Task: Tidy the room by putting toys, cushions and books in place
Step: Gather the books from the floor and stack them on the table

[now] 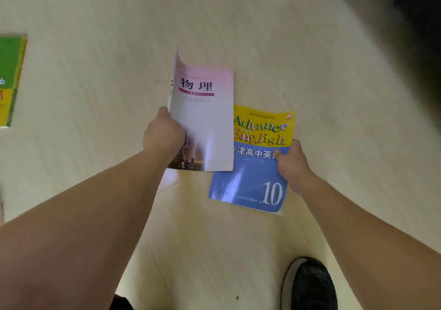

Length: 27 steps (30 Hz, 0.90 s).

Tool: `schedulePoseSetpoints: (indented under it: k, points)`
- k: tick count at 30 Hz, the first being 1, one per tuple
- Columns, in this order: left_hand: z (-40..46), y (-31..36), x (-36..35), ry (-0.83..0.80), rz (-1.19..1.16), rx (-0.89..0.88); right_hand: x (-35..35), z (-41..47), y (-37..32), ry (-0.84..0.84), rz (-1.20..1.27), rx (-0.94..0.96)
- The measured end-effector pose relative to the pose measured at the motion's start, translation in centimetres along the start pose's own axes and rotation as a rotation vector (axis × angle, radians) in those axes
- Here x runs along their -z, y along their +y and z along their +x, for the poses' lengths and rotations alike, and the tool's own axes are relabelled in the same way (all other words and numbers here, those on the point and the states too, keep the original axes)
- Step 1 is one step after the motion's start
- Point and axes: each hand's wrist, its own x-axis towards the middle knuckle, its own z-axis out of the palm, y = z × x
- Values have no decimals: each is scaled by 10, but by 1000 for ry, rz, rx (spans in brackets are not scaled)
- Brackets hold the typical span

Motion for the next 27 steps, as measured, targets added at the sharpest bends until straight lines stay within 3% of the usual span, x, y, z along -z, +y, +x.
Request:
schedulePoseSetpoints:
  k: [8,14,22,27]
  points:
    - [-89,128,-47,-147,-5,-379,113,-51,51,237,-49,-27]
    - [-211,262,-52,-274,60,-634,273,-136,89,448,16,-243]
    - [-433,462,84,-392,271,-930,510,-352,44,655,378,-383]
    - [-573,538,198,-453,382,-1038,607,-508,2,751,575,-442]
